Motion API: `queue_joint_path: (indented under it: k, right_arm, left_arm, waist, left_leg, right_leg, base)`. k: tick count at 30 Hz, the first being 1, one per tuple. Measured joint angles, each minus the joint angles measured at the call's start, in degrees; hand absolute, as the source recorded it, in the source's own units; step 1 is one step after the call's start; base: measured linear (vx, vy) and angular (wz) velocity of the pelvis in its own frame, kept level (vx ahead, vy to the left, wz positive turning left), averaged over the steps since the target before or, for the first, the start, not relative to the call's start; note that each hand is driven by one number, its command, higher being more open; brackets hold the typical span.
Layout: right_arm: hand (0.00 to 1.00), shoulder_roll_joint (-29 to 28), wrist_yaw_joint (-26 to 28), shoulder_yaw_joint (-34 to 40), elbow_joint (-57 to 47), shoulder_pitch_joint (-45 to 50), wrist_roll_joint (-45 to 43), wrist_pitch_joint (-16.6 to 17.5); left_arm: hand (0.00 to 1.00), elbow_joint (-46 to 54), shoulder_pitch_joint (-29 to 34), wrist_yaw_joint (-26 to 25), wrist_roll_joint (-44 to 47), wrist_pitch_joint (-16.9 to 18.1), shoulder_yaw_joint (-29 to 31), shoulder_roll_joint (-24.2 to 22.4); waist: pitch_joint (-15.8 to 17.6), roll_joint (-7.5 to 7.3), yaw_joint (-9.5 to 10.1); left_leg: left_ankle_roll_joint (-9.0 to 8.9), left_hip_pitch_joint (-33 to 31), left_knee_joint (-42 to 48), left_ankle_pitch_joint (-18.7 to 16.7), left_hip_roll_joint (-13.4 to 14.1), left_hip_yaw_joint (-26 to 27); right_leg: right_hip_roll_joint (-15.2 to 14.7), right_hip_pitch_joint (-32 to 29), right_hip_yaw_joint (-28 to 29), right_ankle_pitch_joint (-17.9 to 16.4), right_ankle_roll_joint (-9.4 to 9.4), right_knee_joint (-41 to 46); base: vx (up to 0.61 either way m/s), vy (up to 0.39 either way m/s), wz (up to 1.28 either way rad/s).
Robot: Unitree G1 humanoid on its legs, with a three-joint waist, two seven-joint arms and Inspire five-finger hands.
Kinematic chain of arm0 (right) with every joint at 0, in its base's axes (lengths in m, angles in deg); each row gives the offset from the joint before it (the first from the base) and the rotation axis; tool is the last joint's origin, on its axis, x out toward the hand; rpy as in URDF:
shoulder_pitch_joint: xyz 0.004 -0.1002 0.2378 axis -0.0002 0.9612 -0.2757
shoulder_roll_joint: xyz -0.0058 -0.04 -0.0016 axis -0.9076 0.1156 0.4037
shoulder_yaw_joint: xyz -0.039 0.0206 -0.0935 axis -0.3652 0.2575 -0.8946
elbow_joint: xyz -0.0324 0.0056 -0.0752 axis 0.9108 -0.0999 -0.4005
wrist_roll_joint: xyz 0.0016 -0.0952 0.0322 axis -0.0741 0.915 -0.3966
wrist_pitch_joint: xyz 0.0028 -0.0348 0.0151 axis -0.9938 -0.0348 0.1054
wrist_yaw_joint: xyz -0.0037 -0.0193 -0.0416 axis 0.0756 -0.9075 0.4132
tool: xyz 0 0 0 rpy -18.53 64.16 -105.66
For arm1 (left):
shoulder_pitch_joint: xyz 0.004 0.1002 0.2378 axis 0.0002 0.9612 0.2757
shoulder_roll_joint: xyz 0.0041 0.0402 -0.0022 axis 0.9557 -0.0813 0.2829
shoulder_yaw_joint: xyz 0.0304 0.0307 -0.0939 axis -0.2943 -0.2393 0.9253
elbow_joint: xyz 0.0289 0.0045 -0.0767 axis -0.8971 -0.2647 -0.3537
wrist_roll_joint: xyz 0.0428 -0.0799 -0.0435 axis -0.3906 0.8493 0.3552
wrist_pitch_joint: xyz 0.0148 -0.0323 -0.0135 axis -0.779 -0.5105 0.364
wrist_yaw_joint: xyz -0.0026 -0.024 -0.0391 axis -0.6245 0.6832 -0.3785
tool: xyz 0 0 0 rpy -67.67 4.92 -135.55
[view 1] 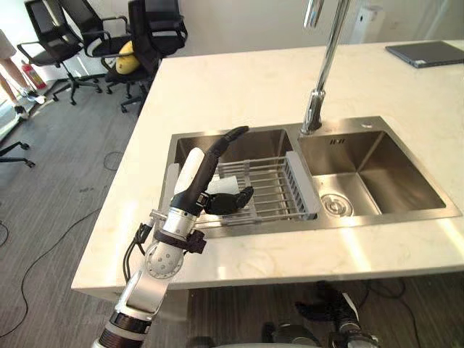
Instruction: Walk over to the sink, pick up the cup, carry it to the dishwasher, place the cup inside the dishwasher, then close the dishwasher door
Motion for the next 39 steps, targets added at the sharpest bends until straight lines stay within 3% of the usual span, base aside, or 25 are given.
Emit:
queue_joint_path:
  k: [3,4,5,8,11,21,28,39]
  right_arm:
    - [0.90,-0.16,0.29,-0.14,0.23,-0.35,0.03,-0.01]
    - [0.90,-0.11,0.56,-0.16,0.24,-0.58,0.04,-0.01]
    - [0.90,-0.59,0.58,-0.19,0.96,-1.24,0.05,-0.07]
    - [0.90,-1.39,0.78,-0.15,1.02,-1.48,0.05,-0.01]
    - [0.90,-1.49,1.00,-0.33,1.34,-1.18,0.06,-0.04]
    - [0.90,-1.93,1.67,-2.04,2.19,-1.33,0.25,-0.11]
    - [0.90,-2.02,1.80,-2.40,4.57,-0.88,0.81,-0.37]
    - [0.90,-2.30,1.80,-2.51,5.78,-0.48,2.38,-0.80]
  left_arm:
    - [0.90,0.09,0.01,-0.02,-1.97,-0.10,2.25,1.62]
    - [0.90,0.11,-0.01,-0.02,-2.65,-0.09,2.79,2.55]
    - [0.90,-0.15,0.05,-0.01,-3.17,-0.18,3.24,3.50]
    - [0.90,-0.60,0.03,0.34,-4.27,-0.52,3.82,5.36]
    - [0.90,-0.61,0.04,1.28,-4.36,-0.81,3.80,7.41]
    - [0.90,-0.60,0.12,6.32,-3.83,-0.78,2.13,11.09]
    - [0.90,-0.60,3.63,8.85,-2.89,-0.80,1.35,11.37]
    - [0.90,-1.01,8.05,9.97,-3.02,-2.53,-0.89,7.09]
  waist:
    - [0.06,-0.07,0.89]
    - [-0.10,0.25,1.15]
    - [-0.25,0.05,1.43]
    - [-0.28,-1.99,1.13]
    - [-0.33,-2.11,1.12]
    - [-1.18,-2.91,1.52]
    - [-2.63,-4.74,1.56]
    - [-2.96,-4.73,1.61]
  left_leg:
    - [0.24,-2.19,-11.47,0.19,-3.05,-3.91]
    - [0.02,-2.06,-18.86,3.90,-4.29,-6.13]
    - [-0.16,-1.05,-20.77,6.95,-4.81,-5.68]
    - [1.05,0.68,-23.96,7.79,-6.91,-4.78]
    - [1.70,3.50,-27.00,8.48,-8.26,-4.74]
    - [1.15,6.70,-34.30,11.74,-8.36,-4.58]
    - [1.25,7.32,-34.87,11.96,-8.35,-4.08]
    - [1.68,7.88,-36.62,13.36,-8.91,-4.97]
  right_leg:
    - [0.01,1.23,1.78,0.43,0.82,-1.14]
    - [0.26,1.24,2.70,0.58,2.03,-0.90]
    - [0.19,1.51,4.36,0.40,2.78,-0.50]
    - [-1.84,1.97,5.05,0.26,4.01,-1.51]
    - [-2.83,4.37,5.30,0.48,4.58,-3.57]
    - [-3.00,4.93,5.69,0.91,4.64,-5.45]
    - [-2.92,5.44,6.12,1.18,4.52,-6.08]
    - [-3.53,6.68,5.16,2.64,5.08,-8.58]
  base:
    - [0.14,0.067,-0.33]
    - [0.19,0.147,-0.51]
    - [0.19,0.153,-0.48]
    - [0.16,0.125,-0.11]
    - [0.12,0.096,0.06]
    - [0.01,-0.009,-0.01]
    - [0.00,-0.001,-0.04]
    - [-0.02,0.008,0.05]
